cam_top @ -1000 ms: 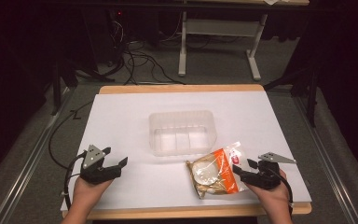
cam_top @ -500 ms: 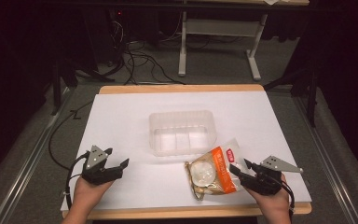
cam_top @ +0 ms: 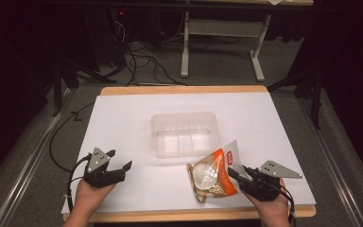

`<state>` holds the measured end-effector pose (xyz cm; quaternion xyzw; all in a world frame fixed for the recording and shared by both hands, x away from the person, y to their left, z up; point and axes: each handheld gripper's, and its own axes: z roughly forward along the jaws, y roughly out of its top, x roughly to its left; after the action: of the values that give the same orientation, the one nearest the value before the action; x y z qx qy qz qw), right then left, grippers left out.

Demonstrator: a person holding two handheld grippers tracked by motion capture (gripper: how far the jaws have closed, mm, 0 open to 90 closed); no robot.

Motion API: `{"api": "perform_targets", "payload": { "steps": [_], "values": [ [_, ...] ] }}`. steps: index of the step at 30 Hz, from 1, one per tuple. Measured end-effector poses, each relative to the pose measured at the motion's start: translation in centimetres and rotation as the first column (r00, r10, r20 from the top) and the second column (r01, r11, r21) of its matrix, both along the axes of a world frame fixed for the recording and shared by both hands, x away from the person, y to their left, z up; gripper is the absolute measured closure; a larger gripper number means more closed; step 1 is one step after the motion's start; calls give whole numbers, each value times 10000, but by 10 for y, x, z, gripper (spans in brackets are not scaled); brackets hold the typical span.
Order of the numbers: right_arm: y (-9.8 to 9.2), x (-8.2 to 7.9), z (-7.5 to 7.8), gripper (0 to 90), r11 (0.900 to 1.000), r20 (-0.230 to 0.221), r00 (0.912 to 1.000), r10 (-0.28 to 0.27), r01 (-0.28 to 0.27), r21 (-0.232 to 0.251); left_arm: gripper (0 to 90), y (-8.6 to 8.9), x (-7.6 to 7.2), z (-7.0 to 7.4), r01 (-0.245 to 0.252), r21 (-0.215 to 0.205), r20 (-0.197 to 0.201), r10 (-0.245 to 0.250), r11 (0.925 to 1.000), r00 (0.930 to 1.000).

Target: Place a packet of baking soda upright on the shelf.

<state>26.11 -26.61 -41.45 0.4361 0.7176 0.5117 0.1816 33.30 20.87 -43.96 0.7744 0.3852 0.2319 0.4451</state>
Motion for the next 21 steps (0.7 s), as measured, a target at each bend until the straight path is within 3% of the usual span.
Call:
{"api": "perform_targets", "payload": {
  "steps": [4,13,16,17,21],
  "values": [
    [-2,-1,4,900,9997,148,9996,-253,253,-22,250,0,-1,1,53,-66,124,-52,10000,9999],
    [-9,2,13,900,9987,271,9984,-505,502,106,251,0,-1,1,58,-10,124,-58,10000,9999],
    [-22,1,17,900,9949,374,9945,-976,965,303,251,0,0,1,42,15,117,-42,10000,9999],
    [-33,-1,19,900,9897,489,9887,-1420,1410,244,252,0,0,0,43,46,84,-43,10000,10000],
    [-42,-1,25,900,9836,764,9807,-1802,1798,122,252,-1,0,0,56,65,87,-56,10000,9999]
  ]
}}
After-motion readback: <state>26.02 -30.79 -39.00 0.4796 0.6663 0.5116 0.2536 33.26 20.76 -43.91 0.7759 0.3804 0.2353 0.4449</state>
